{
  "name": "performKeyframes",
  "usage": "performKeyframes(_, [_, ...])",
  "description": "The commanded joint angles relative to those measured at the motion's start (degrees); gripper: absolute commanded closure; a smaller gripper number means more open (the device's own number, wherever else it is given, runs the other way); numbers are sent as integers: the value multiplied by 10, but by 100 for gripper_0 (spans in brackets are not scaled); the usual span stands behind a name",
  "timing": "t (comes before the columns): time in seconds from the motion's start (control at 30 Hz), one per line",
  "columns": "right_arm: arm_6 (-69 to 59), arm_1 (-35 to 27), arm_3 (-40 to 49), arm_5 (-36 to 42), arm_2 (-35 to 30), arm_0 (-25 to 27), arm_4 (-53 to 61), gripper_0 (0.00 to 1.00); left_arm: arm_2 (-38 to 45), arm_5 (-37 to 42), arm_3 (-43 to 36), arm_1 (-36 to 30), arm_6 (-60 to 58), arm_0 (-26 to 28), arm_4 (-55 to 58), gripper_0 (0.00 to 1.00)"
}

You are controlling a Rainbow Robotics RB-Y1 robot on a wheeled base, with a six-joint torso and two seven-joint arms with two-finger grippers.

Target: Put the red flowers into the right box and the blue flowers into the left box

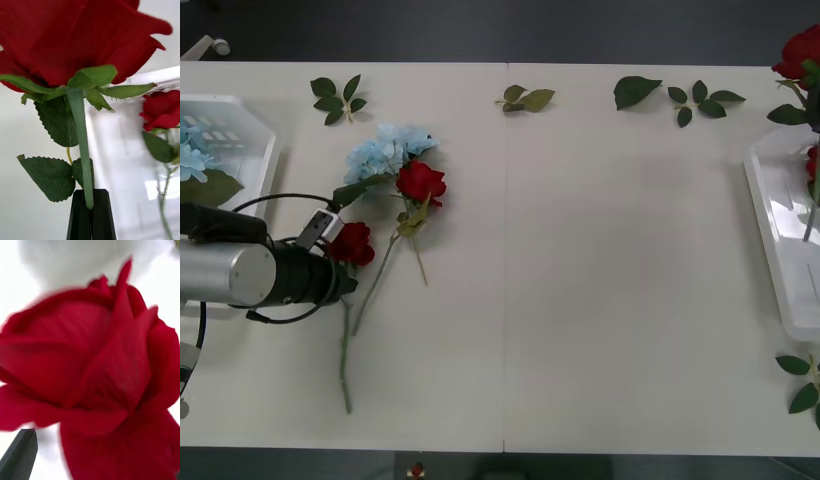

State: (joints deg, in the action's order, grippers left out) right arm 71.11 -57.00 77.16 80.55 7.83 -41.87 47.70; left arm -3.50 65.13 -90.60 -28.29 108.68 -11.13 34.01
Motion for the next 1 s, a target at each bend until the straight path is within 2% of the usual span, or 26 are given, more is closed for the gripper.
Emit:
performKeyframes(0.03, [76, -42, 15, -12, -25, 37, -12, 100, 1, -6, -6, 4, 0, -19, -10, 22])
performKeyframes(0.07, [90, -47, 16, -14, -34, 51, -25, 100, -5, -10, -3, 4, -1, -21, -14, 21])
performKeyframes(0.1, [101, -50, 15, -16, -40, 65, -36, 100, -10, -17, 1, 4, -3, -23, -16, 27])
performKeyframes(0.13, [111, -55, 15, -19, -45, 79, -48, 100, -14, -25, 7, 4, -4, -23, -17, 41])
performKeyframes(0.17, [115, -57, 16, -21, -48, 86, -56, 100, -16, -31, 9, 4, -4, -23, -18, 48])
performKeyframes(0.2, [122, -59, 16, -26, -49, 97, -70, 100, -19, -38, 14, 4, -5, -24, -18, 61])
performKeyframes(0.23, [126, -62, 16, -31, -52, 107, -86, 100, -19, -44, 18, 4, -5, -24, -18, 78])
performKeyframes(0.3, [125, -62, 15, -36, -52, 117, -113, 100, -19, -49, 24, 4, -5, -24, -17, 100])
performKeyframes(0.57, [119, -62, 13, -72, -52, 150, -190, 100, -10, -48, 17, 3, -3, -25, 3, 100])
performKeyframes(0.73, [117, -61, 4, -102, -52, 161, -198, 100, 35, 20, -26, -7, 0, -24, 53, 100])
performKeyframes(0.77, [115, -61, 4, -106, -53, 162, -198, 96, 56, 47, -39, -12, 1, -24, 77, 100])
performKeyframes(0.8, [114, -61, 4, -106, -53, 162, -198, 72, 74, 69, -48, -18, 3, -24, 96, 100])
performKeyframes(0.83, [112, -61, 4, -106, -53, 161, -198, 37, 96, 97, -59, -25, 6, -24, 119, 100])
performKeyframes(0.87, [110, -61, 4, -107, -53, 162, -196, 14, 113, 118, -66, -29, 7, -24, 136, 100])
performKeyframes(0.9, [109, -60, 4, -107, -53, 162, -193, 0, 131, 139, -76, -34, 8, -24, 151, 100])
performKeyframes(1.0, [106, -60, 4, -107, -53, 162, -183, 0, 188, 207, -108, -44, 11, -23, 192, 100])
